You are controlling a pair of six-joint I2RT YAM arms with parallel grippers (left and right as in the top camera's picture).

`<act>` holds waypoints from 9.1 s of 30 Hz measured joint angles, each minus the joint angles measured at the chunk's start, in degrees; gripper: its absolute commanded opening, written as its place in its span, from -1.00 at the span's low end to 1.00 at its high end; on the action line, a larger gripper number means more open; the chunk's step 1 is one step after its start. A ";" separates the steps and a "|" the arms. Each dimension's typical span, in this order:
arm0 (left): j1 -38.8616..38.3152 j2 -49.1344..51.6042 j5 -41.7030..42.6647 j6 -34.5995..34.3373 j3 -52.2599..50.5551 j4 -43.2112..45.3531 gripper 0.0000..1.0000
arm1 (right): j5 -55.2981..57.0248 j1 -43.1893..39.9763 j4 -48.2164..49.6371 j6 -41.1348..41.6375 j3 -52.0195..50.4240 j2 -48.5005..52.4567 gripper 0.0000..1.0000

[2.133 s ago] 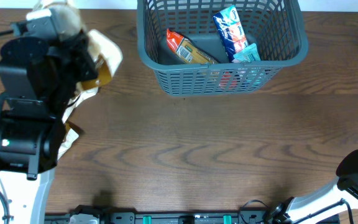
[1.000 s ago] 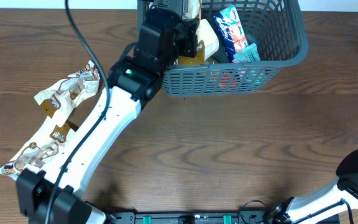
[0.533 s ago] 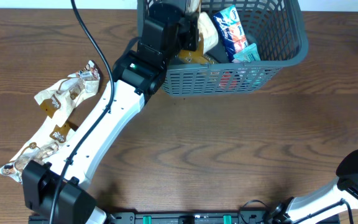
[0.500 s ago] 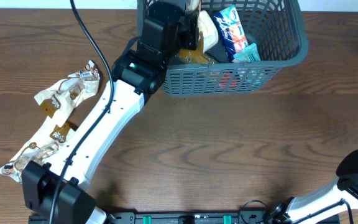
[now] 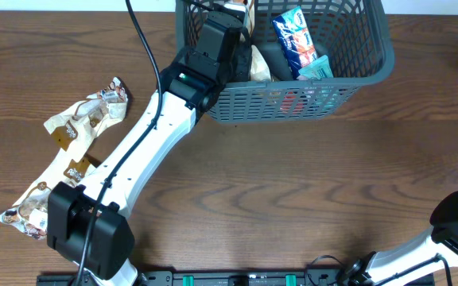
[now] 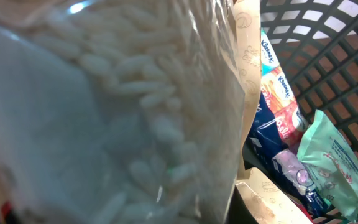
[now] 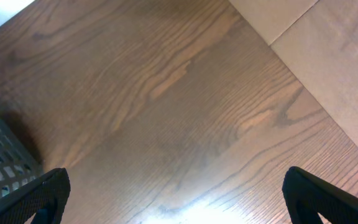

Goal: Pack container
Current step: 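Lower the packet into the basket and open the left gripper, then withdraw the left gripper back over the remaining packets, then grasp the upper cream dried-mushroom packet with the left gripper, then lift the packet and carry it to the basket with the left gripper, then lower the packet into the basket and open the left gripper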

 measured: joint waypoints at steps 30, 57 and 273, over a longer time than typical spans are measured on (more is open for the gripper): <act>4.13 0.00 1.22 4.96 7.58 -1.70 0.44 | 0.00 0.00 -0.70 0.00 0.00 0.00 0.98; 27.28 -16.00 -18.86 10.49 19.58 -33.24 0.89 | 0.00 0.00 -0.70 0.00 0.00 0.00 0.99; 6.67 6.36 14.71 16.41 14.78 -15.13 0.15 | -2.58 0.00 -4.17 -0.83 0.00 0.00 0.99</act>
